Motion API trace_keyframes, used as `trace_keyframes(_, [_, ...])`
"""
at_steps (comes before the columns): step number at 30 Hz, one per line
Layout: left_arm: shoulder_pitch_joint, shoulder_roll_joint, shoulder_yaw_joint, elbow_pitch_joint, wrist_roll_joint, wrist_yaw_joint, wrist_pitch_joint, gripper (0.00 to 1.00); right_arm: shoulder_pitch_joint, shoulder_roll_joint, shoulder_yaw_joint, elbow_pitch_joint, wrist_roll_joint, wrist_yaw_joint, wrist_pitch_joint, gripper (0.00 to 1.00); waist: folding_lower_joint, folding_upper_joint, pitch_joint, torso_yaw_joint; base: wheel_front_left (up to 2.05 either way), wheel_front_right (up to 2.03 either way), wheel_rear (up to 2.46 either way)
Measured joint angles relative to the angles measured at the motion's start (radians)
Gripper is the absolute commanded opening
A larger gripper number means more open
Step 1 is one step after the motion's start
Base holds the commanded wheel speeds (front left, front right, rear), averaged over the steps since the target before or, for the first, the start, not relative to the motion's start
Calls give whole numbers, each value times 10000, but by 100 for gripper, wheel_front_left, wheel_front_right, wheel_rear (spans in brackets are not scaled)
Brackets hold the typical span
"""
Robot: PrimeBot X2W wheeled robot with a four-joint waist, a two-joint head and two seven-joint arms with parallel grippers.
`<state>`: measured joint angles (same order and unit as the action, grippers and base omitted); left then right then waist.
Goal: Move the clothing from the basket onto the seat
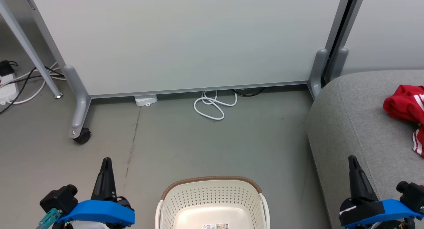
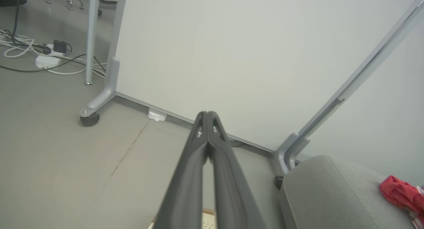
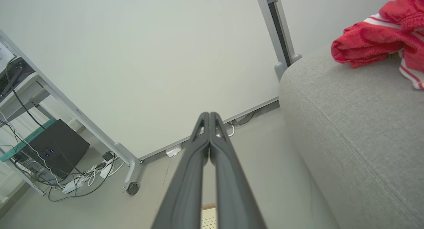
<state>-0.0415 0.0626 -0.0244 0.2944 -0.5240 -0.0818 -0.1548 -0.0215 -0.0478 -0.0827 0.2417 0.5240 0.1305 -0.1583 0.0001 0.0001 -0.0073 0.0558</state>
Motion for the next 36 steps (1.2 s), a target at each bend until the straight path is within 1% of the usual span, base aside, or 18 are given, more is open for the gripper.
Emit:
trace_keyframes(17, [-123,-35,318,-109,-2568,-121,619,0,-168,0,-67,-2,2571,0,654,0,0,0,17,-91,0,0,0])
trace_keyframes(36, [-265,-59,619,-213,-4943,-221,1218,0,-332,0,-138,0,4934,-2,1231,0,0,0,36,-192,0,0,0])
